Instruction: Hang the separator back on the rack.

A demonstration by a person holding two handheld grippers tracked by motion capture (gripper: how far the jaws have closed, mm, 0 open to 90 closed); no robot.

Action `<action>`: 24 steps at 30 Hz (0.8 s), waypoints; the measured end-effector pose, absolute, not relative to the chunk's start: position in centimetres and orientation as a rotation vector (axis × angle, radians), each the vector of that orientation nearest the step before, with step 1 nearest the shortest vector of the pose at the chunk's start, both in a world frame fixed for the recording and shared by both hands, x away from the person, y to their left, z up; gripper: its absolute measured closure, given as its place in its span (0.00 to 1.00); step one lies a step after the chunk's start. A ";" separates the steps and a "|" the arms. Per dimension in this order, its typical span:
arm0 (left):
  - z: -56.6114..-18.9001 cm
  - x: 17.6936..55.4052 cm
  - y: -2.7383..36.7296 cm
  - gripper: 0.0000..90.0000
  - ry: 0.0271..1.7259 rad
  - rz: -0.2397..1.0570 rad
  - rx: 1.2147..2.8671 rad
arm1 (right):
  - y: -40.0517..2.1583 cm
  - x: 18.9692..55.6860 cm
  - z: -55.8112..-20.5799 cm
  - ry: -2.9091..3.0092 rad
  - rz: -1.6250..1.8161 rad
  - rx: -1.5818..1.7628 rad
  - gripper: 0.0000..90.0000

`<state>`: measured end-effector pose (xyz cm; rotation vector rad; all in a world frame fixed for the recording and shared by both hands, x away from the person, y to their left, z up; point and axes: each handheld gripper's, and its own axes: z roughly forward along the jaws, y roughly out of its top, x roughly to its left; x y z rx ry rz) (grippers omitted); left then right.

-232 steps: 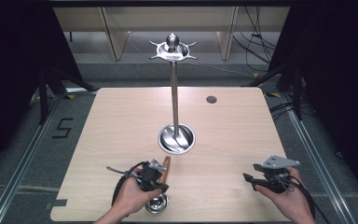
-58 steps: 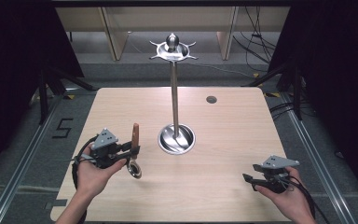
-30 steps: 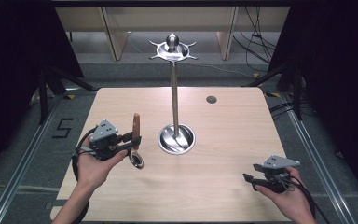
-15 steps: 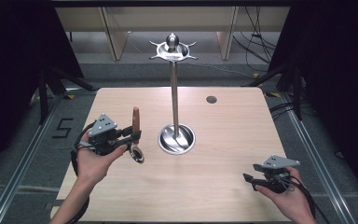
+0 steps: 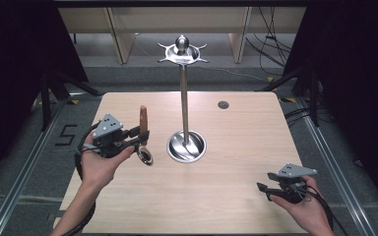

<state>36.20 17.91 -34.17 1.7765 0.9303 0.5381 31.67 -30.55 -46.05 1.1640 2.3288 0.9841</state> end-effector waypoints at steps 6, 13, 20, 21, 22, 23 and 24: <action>-33.8 36.5 18.2 0.75 0.915 0.540 1.778 | -30.5 31.6 -46.1 2.327 0.986 1.170 0.49; -33.5 37.0 18.7 0.75 0.861 0.534 1.803 | -30.5 31.7 -46.1 2.329 0.984 1.166 0.49; -33.4 37.4 19.0 0.75 0.828 0.518 1.810 | -30.4 31.6 -46.1 2.331 0.984 1.176 0.49; -33.4 37.4 19.0 0.75 0.829 0.519 1.813 | -30.5 31.7 -46.1 2.330 0.983 1.162 0.49; -33.3 37.5 19.1 0.75 0.831 0.514 1.810 | -30.5 31.7 -46.1 2.330 0.983 1.162 0.49; -33.3 37.5 19.1 0.75 0.831 0.514 1.810 | -30.5 31.7 -46.2 2.333 0.985 1.160 0.49; -33.2 37.6 19.1 0.75 0.829 0.513 1.811 | -30.5 31.7 -46.2 2.333 0.985 1.160 0.49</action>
